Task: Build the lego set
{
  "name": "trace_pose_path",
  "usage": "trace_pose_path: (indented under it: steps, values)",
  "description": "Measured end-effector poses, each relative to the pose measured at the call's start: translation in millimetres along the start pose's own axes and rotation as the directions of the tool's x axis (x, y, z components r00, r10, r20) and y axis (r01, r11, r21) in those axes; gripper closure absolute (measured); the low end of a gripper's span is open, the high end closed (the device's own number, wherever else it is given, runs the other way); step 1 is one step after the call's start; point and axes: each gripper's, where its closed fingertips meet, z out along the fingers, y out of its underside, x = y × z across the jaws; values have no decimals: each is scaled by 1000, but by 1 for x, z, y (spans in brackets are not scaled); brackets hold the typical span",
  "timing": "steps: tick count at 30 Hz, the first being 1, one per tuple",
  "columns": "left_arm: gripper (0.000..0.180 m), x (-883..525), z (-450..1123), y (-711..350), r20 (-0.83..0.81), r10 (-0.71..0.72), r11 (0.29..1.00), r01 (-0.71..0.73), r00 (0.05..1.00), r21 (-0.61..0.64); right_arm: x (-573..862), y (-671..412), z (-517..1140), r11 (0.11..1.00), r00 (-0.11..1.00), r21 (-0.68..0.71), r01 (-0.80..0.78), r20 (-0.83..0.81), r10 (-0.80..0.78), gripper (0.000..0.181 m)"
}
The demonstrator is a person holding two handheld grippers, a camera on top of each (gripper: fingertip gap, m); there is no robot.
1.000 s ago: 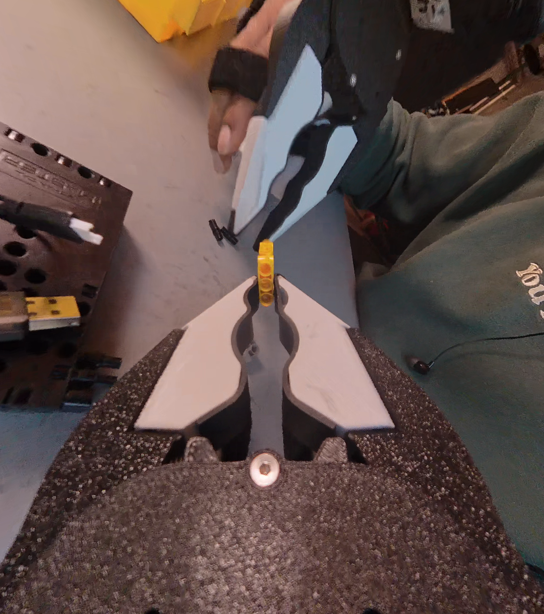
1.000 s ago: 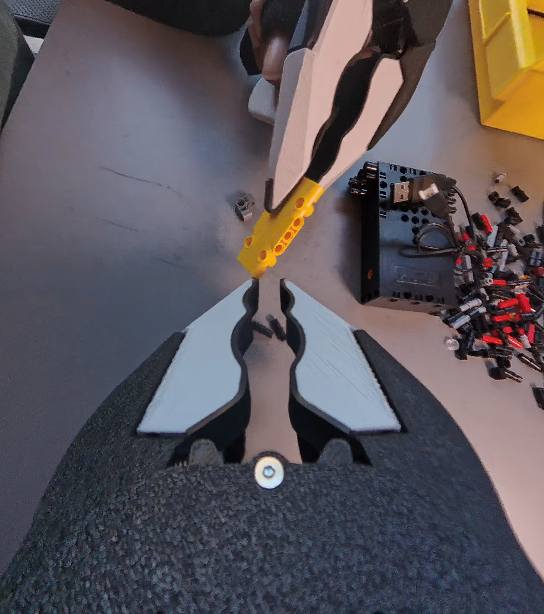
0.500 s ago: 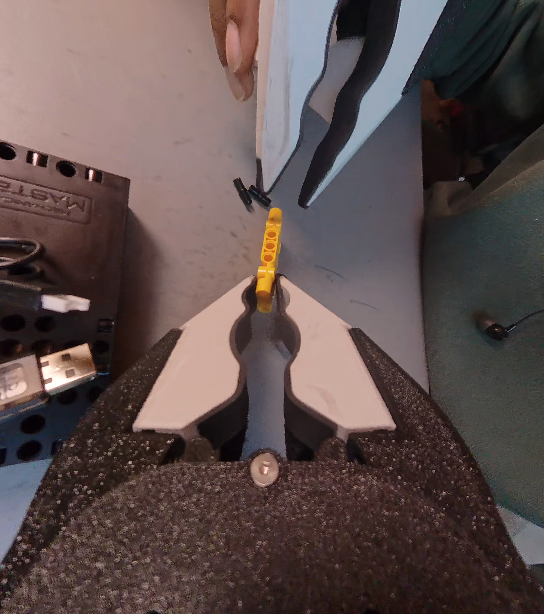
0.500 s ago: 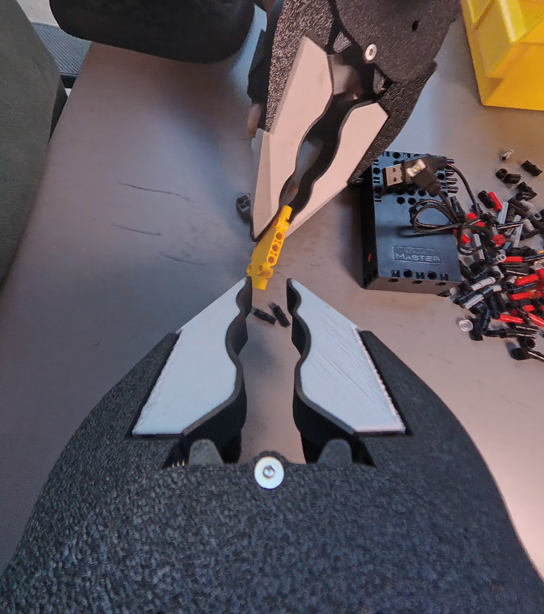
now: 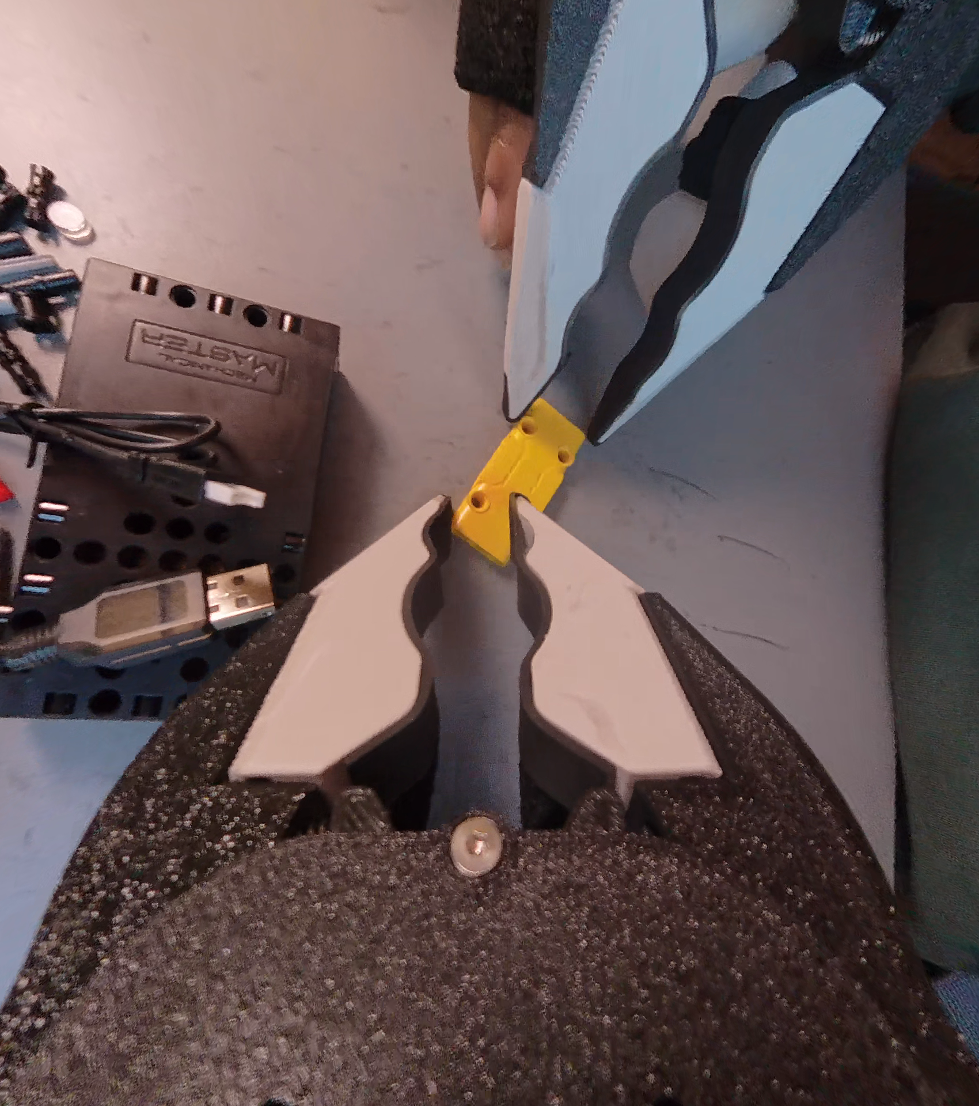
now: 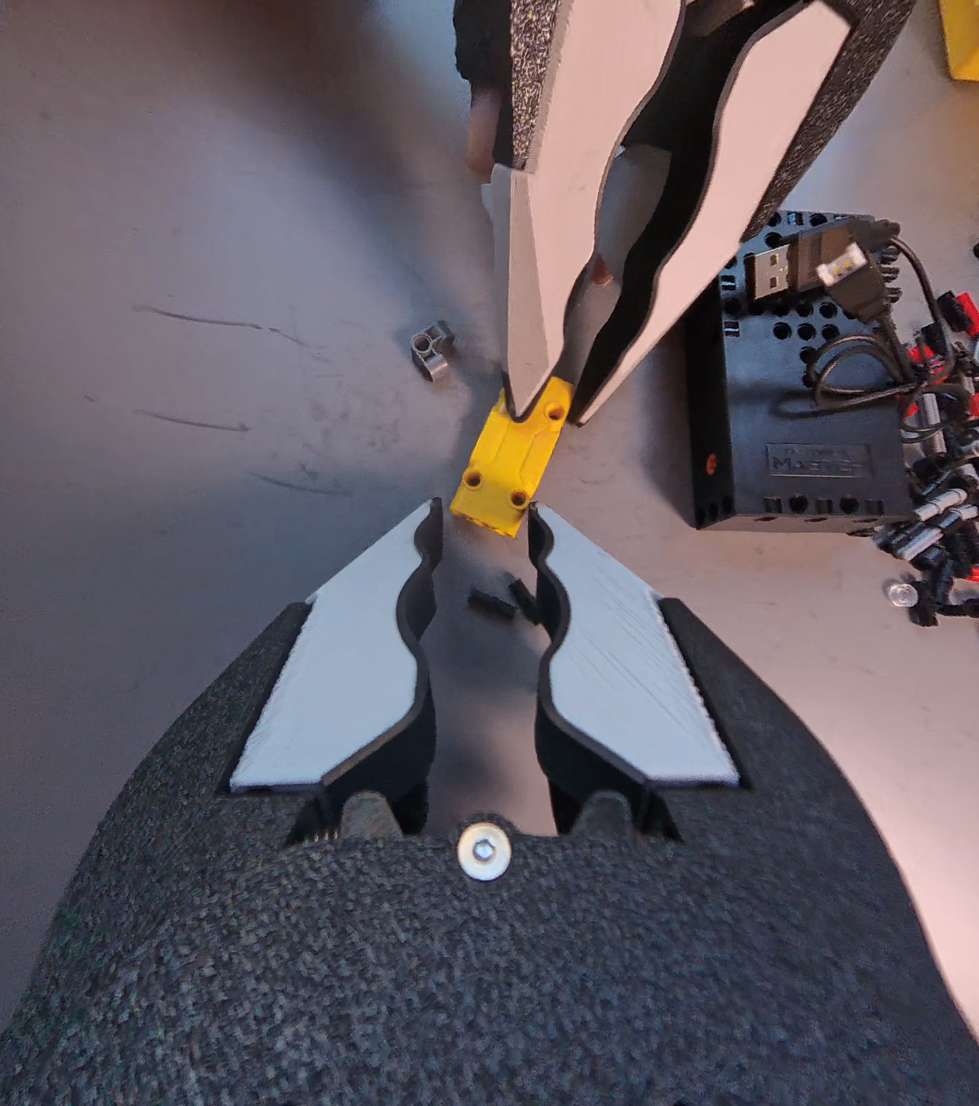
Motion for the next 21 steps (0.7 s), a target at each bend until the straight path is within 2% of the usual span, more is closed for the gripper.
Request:
trace_pose_path:
  steps: [2,4,7,10,13,17,21]
  values:
    - [159,-7,-2,-1,70,21,1000,-22,997,10,-6,0,0,1000,1000,-15,0,22,0,155]
    - [159,-9,-5,-1,117,45,999,-48,992,24,-24,-3,-1,1000,994,3,23,110,-23,156]
    - [158,-2,-14,0,118,82,994,-90,990,63,-29,-6,-9,998,988,40,48,146,-54,156]
    - [152,-1,-18,1,118,93,990,-105,989,93,-5,-4,-24,998,997,70,3,76,-8,162]
    - [150,3,-11,0,87,98,988,-107,991,107,22,12,-33,999,999,30,-16,-29,17,172]
    - [155,11,-1,-1,51,148,984,-152,988,97,25,29,-29,999,999,-31,-14,-32,13,174]
    - [158,16,2,0,59,208,974,-213,976,84,19,31,-24,1000,1000,-24,-11,15,11,169]
